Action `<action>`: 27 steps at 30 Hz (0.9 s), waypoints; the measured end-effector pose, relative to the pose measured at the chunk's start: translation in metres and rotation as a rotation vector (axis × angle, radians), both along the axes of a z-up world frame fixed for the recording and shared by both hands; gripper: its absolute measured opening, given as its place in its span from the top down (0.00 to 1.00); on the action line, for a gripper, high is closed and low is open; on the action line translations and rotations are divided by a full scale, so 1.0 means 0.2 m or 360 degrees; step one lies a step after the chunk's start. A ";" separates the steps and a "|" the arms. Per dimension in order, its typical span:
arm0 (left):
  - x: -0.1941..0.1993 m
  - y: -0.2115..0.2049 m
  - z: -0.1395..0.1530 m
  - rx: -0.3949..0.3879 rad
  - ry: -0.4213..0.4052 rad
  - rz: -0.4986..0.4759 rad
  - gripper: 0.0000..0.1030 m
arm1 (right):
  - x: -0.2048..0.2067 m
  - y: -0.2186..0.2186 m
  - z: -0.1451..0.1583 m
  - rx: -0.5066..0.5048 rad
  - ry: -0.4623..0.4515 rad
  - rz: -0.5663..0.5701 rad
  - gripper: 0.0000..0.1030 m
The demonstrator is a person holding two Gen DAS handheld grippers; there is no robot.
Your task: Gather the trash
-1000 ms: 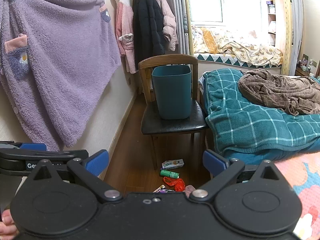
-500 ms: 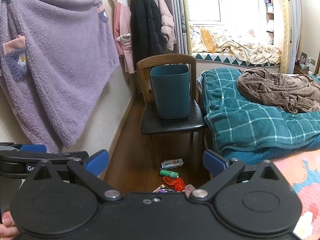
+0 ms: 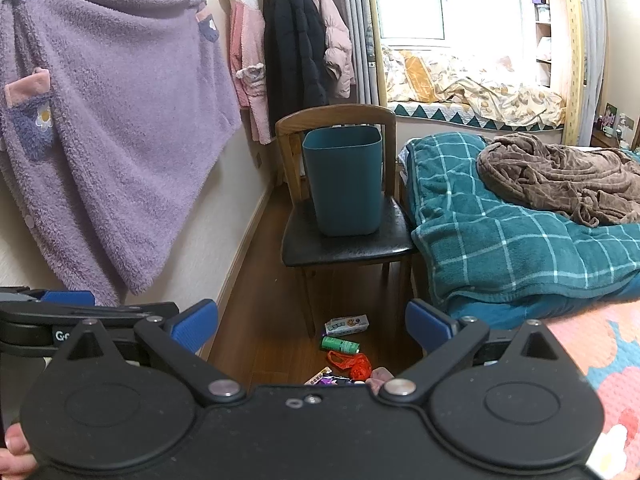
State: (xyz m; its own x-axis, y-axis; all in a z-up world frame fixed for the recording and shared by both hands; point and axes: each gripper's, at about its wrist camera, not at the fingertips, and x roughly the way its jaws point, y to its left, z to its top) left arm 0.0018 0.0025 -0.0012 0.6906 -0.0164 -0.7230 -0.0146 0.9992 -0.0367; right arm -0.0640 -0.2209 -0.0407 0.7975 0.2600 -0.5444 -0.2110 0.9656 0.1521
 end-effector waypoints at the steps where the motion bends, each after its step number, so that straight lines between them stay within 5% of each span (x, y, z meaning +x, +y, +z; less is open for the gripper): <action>1: 0.01 0.01 0.00 -0.0002 0.0003 0.0004 0.00 | 0.01 0.00 0.00 0.0002 0.0002 0.0002 0.02; 14: 0.22 -0.05 -0.07 -0.0005 0.0067 0.0063 0.00 | 0.19 -0.08 -0.05 0.0007 0.0062 0.0041 0.02; 27: 0.79 -0.18 -0.28 0.0037 0.0189 0.0385 0.00 | 0.87 -0.28 -0.23 -0.0024 0.0135 0.0284 0.02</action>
State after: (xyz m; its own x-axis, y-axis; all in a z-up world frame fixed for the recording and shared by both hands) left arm 0.1601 -0.0342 -0.0564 0.5826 0.1566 -0.7975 -0.2561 0.9667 0.0027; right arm 0.1108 -0.2769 -0.0866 0.6906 0.3846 -0.6125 -0.3661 0.9163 0.1625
